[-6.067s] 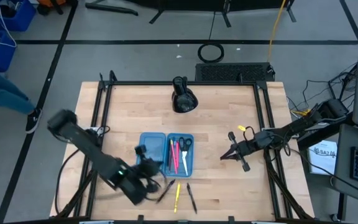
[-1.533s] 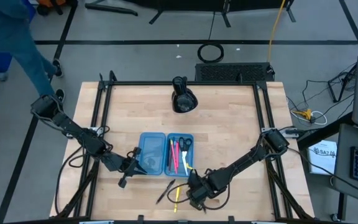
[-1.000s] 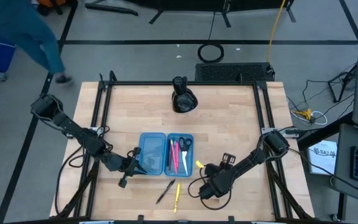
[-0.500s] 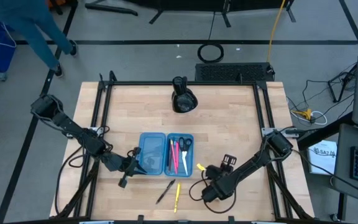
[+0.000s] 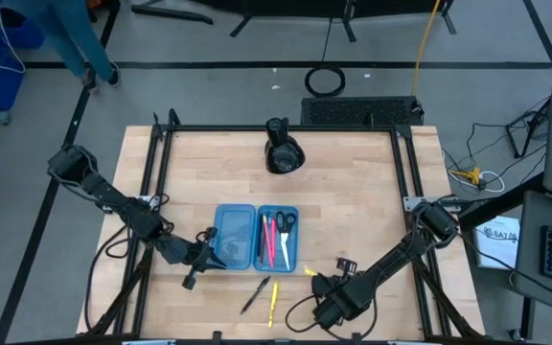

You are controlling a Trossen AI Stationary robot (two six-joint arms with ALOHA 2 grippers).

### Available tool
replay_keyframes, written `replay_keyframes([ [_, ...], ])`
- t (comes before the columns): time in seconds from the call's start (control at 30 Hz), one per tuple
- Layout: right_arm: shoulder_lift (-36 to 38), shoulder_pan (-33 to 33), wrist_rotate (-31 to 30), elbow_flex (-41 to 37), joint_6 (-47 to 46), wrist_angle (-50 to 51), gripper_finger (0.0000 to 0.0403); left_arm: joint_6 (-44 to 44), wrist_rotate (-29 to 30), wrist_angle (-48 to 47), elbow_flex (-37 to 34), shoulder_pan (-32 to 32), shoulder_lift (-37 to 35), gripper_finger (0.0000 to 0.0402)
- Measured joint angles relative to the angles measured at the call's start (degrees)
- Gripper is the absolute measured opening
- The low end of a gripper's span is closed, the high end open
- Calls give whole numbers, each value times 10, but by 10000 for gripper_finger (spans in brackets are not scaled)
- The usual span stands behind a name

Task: Pick & place school supplies into a supply box
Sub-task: Put the left black pen into the blue supply box

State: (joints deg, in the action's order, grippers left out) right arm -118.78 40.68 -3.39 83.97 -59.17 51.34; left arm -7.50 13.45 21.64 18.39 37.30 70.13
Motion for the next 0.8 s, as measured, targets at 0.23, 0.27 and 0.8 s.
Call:
replay_keyframes([
  [0.23,14,-1,-12,7,-22,9,5,0,1,2,0,0,0,31],
  [0.27,21,-4,-12,12,-35,23,3,0,1,2,0,0,0,31],
  [0.8,180,-88,-41,-13,-227,171,135,18,0,-1,0,-1,0,31],
])
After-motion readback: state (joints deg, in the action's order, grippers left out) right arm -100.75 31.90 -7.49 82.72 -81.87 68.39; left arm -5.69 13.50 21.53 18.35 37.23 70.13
